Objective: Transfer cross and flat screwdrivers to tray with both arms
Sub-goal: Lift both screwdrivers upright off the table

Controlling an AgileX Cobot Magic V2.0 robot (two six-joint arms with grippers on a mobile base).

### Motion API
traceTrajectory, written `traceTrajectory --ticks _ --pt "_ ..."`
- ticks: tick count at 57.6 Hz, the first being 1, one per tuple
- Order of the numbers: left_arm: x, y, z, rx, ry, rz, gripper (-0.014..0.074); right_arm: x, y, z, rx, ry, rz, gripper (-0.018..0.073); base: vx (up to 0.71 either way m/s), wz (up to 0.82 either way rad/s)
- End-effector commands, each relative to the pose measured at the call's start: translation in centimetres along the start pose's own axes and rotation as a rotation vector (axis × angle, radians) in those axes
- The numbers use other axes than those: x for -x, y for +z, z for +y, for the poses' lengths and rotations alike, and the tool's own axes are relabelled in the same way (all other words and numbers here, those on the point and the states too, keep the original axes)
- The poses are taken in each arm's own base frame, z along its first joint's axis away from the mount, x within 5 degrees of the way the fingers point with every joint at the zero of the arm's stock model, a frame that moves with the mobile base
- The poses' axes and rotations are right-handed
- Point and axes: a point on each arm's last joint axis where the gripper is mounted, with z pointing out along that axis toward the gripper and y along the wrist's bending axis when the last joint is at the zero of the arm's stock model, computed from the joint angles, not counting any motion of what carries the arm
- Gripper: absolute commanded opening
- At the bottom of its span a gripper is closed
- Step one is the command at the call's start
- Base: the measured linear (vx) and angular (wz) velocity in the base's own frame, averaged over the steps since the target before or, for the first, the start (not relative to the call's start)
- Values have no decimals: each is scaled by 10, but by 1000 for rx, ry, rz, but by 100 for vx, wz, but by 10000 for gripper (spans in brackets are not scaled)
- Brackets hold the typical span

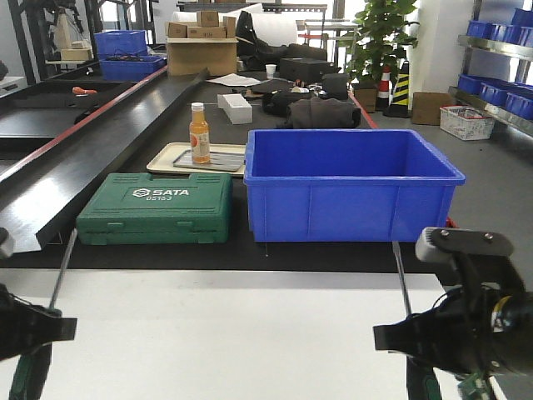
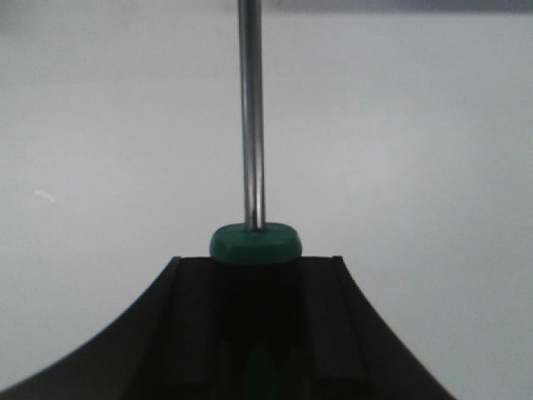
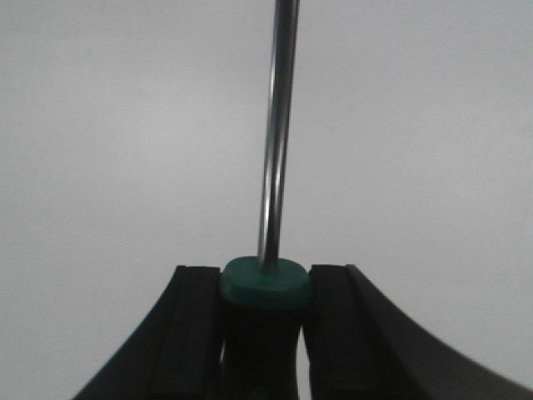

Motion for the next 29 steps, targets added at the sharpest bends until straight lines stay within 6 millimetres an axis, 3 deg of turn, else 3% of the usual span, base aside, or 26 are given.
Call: traceTrajectory --ticks 1,8,17,29 --pt "21 -38 -8 -16 -5 -214 -1 17 -36 3 45 -2 -199 -9 0 0" --pt "29 -63 -13 -29 5 -292 -1 20 -58 3 46 -36 -289 -9 0 0" --pt "54 -91 -20 -48 27 -375 -1 25 -79 3 55 -54 -392 -9 0 0" --pt "61 -101 -23 -59 34 -386 -1 52 -111 8 58 -70 -490 -9 0 0"
